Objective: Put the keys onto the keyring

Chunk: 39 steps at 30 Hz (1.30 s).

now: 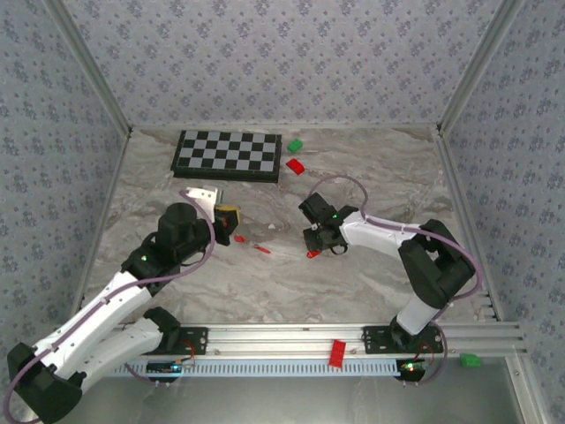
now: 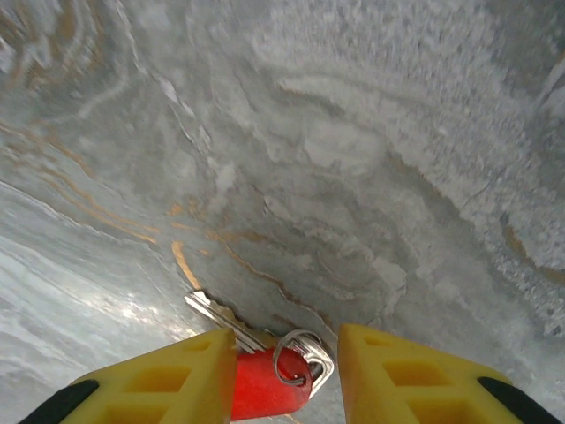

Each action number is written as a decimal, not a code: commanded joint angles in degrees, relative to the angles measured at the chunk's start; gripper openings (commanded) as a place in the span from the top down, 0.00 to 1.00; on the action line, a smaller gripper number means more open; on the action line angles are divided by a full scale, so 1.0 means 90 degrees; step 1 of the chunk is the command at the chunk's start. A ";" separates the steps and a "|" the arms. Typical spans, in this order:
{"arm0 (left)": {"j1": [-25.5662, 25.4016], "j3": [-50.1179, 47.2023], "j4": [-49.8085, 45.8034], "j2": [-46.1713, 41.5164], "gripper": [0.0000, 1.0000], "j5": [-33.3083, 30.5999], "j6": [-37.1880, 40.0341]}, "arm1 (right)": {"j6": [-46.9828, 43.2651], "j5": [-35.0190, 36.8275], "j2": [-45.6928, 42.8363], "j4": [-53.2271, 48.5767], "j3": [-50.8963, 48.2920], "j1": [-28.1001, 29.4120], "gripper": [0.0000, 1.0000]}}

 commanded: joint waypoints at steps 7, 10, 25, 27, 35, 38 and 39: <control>-0.0029 0.0000 0.0352 -0.0109 1.00 0.0048 -0.0061 | 0.0006 0.0166 0.0267 -0.0461 0.0219 0.0113 0.69; -0.0036 -0.0008 0.0359 -0.0115 1.00 0.0069 -0.0071 | 0.0011 0.0167 0.0329 -0.0535 0.0231 0.0104 0.71; -0.0033 -0.0041 0.0350 -0.0184 1.00 0.0087 -0.0071 | 0.0092 0.0245 0.0075 -0.0515 0.0124 0.0074 0.92; -0.0036 -0.0040 0.0350 -0.0180 1.00 0.0097 -0.0076 | 0.0118 0.0271 -0.0095 -0.0510 0.0073 0.0067 0.94; -0.0039 -0.0039 0.0357 -0.0205 1.00 0.0116 -0.0080 | 0.0219 0.0172 -0.0658 -0.0388 -0.0347 -0.0205 0.95; -0.0040 -0.0041 0.0350 -0.0204 1.00 0.0117 -0.0080 | 0.0233 0.0151 -0.0742 -0.0345 -0.0497 -0.0283 0.95; -0.0039 -0.0043 0.0349 -0.0204 1.00 0.0116 -0.0080 | 0.0240 0.0150 -0.0770 -0.0334 -0.0529 -0.0292 0.95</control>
